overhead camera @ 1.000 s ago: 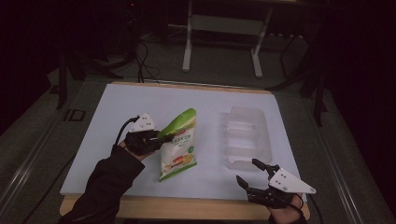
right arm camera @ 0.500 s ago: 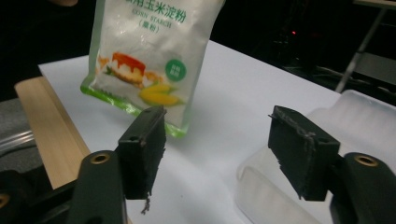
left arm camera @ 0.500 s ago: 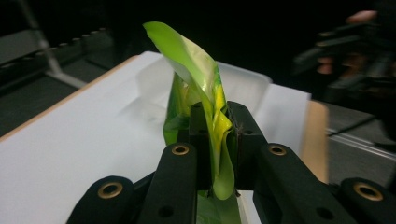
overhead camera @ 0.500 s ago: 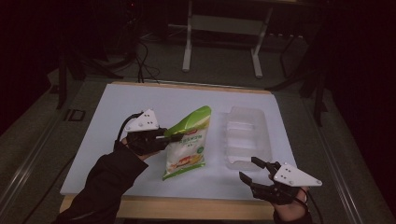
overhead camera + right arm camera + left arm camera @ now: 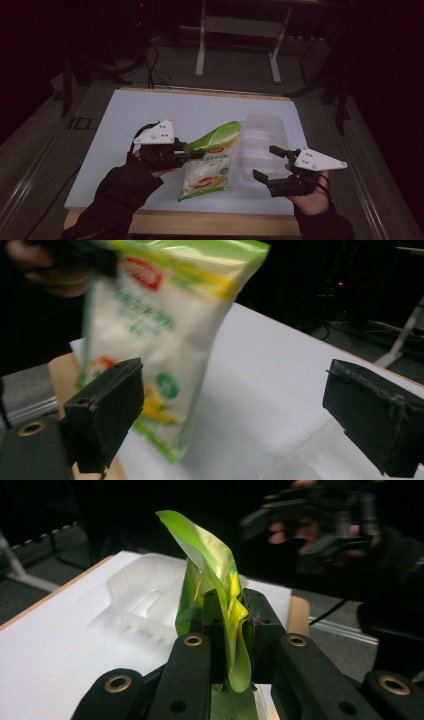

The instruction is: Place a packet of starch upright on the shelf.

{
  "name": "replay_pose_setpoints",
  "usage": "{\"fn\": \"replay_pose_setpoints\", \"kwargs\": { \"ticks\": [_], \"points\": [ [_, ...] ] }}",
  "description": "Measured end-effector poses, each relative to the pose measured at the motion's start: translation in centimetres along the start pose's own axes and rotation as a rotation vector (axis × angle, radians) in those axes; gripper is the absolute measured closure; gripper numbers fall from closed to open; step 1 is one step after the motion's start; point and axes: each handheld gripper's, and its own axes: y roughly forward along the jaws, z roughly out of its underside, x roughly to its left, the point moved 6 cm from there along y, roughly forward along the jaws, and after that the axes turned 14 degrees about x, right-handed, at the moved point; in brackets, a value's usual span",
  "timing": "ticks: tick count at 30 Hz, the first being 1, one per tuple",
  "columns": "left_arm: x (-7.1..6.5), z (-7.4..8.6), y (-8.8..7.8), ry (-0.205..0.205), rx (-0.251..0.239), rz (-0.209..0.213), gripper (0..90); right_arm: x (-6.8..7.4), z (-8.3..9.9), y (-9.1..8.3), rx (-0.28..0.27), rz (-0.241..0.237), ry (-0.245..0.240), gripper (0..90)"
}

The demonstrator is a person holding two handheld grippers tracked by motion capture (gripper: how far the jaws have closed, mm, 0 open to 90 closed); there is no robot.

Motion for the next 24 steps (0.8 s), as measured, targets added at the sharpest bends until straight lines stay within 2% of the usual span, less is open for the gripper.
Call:
{"fn": "replay_pose_setpoints", "kwargs": {
  "ticks": [2,6,10,15,17,18,19,20,21,22,24],
  "points": [
    [-0.4,-0.2,0.0,0.014,-0.001,0.009,82.6,-0.1,-0.5,0.6,0.02,-0.012,-0.017,9.4],
    [-0.9,-0.5,-0.1,0.03,-0.005,0.024,82.6,0.4,-1.5,1.7,0.02,-0.117,-0.03,9.4],
    [-1.4,-1.0,-0.2,0.036,-0.023,0.041,82.6,1.4,-2.5,2.6,0.018,-0.187,-0.049,9.5],
    [-1.9,-1.5,0.1,0.053,-0.037,0.059,82.7,2.0,-3.3,3.9,0.042,-0.237,-0.074,14.3],
    [-2.0,-1.6,0.3,0.055,-0.039,0.057,82.7,2.0,-3.5,4.2,0.053,-0.267,-0.087,20.1],
    [-2.1,-1.7,0.4,0.054,-0.038,0.068,82.6,2.1,-3.5,4.3,0.063,-0.279,-0.093,26.1],
    [-2.1,-1.7,0.5,0.058,-0.037,0.058,82.7,2.3,-3.4,4.4,0.081,-0.306,-0.101,31.7],
    [-2.1,-1.7,0.5,0.058,-0.037,0.058,82.7,2.3,-3.4,4.4,0.081,-0.306,-0.101,31.7],
    [-2.1,-1.8,0.8,0.058,-0.03,0.067,82.6,2.4,-3.2,4.7,0.115,-0.327,-0.115,42.0],
    [-2.2,-1.7,0.9,0.06,-0.026,0.058,82.7,2.4,-3.1,4.7,0.134,-0.351,-0.113,47.7],
    [-2.2,-1.6,1.2,0.054,-0.022,0.071,82.6,2.3,-3.0,4.6,0.147,-0.378,-0.098,57.6]
  ]
}}
